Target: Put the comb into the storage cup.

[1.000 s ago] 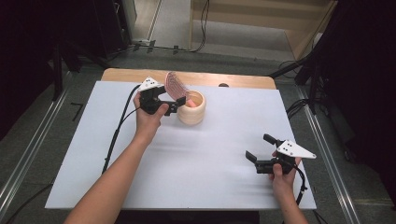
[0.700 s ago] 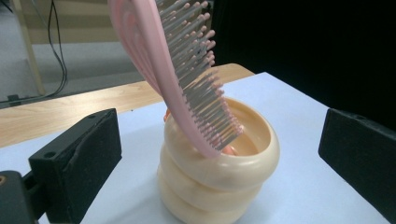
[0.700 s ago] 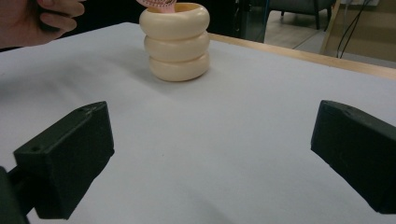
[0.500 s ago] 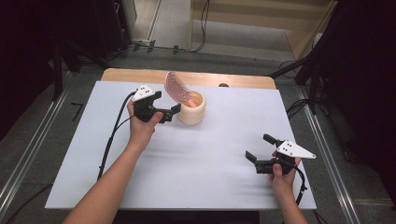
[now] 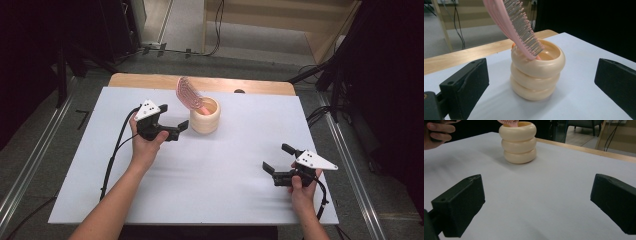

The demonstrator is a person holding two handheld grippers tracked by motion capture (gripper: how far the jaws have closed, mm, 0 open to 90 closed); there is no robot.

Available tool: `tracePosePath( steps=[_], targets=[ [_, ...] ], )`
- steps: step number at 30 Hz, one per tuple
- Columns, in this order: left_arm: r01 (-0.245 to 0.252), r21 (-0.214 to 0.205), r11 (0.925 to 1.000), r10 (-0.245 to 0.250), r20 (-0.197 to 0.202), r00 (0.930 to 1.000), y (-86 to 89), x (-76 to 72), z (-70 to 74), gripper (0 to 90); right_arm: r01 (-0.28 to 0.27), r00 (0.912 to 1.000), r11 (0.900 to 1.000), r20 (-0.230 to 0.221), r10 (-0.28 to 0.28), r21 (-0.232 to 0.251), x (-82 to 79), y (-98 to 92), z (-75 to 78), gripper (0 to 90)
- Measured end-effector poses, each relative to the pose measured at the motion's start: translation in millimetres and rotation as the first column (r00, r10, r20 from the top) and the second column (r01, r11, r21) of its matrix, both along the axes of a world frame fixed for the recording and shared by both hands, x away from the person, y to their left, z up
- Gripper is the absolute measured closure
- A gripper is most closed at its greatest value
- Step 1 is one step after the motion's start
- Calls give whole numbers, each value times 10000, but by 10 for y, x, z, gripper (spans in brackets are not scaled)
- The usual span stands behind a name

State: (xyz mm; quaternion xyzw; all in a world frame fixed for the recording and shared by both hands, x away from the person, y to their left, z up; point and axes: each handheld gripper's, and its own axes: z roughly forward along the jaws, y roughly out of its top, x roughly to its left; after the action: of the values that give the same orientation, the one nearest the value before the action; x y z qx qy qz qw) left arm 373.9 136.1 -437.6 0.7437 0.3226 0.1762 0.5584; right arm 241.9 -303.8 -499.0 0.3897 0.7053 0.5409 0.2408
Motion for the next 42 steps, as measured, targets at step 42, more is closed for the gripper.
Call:
tracePosePath(
  steps=[42],
  targets=[
    [-315,149,9994,308,409,9987,444,-542,-132,0,24,10000,10000,-58,-24,-34,-3,25,-3,0]
  ],
)
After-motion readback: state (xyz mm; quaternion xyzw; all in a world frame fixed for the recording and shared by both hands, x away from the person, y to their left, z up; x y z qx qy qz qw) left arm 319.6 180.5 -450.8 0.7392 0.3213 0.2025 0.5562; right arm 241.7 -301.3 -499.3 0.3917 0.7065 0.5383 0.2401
